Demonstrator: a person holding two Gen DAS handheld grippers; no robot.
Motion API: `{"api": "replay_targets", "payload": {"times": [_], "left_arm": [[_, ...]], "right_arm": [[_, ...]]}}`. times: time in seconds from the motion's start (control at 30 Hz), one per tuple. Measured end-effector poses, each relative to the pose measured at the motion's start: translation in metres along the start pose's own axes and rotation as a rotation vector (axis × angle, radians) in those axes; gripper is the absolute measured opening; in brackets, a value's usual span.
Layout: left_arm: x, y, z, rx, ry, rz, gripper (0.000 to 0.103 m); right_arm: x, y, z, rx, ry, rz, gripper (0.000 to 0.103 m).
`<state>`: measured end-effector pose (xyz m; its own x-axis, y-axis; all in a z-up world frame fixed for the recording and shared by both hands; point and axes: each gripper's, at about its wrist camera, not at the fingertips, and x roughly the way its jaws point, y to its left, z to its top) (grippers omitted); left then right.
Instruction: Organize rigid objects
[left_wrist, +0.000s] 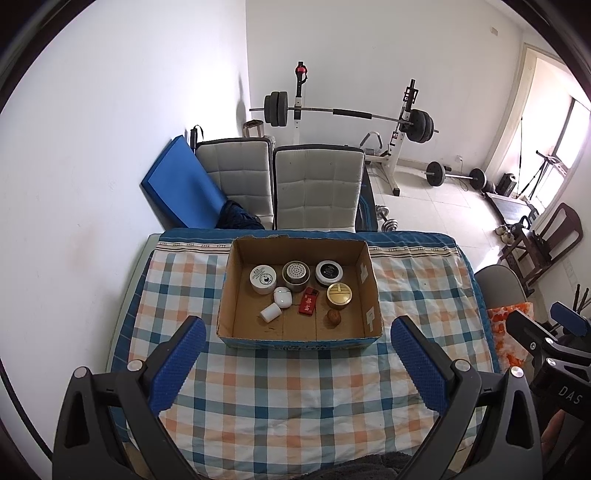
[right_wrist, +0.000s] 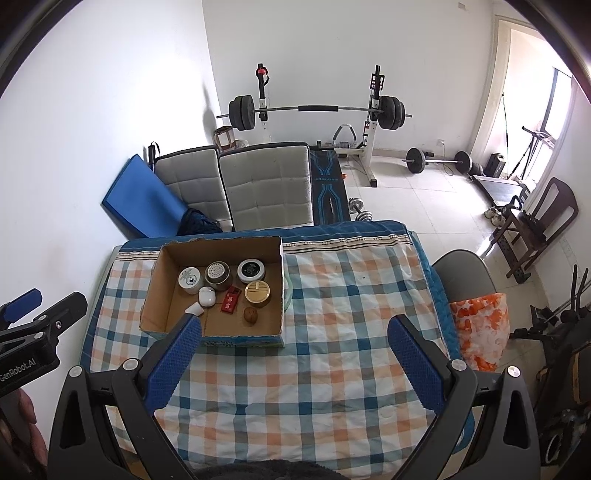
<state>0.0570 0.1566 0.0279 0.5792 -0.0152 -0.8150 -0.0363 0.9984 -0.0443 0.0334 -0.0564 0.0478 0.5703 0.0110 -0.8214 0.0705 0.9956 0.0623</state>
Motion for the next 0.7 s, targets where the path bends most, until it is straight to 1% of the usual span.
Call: {"api": "replay_targets", "payload": {"times": [0.43, 0.7], "left_arm": [[-0.0005, -0.0034, 0.0002, 0.006, -0.005, -0.006, 0.103], [-0.0046, -0.0090, -0.0017, 0.031, -0.016, -0.021, 0.103]], "right_arm": [[0.0006, -0.0033, -0.0003, 0.000, -0.004, -0.002, 0.103], [0.0019, -0.0033, 0.0002, 0.007, -0.003, -0.003, 0.103]]}}
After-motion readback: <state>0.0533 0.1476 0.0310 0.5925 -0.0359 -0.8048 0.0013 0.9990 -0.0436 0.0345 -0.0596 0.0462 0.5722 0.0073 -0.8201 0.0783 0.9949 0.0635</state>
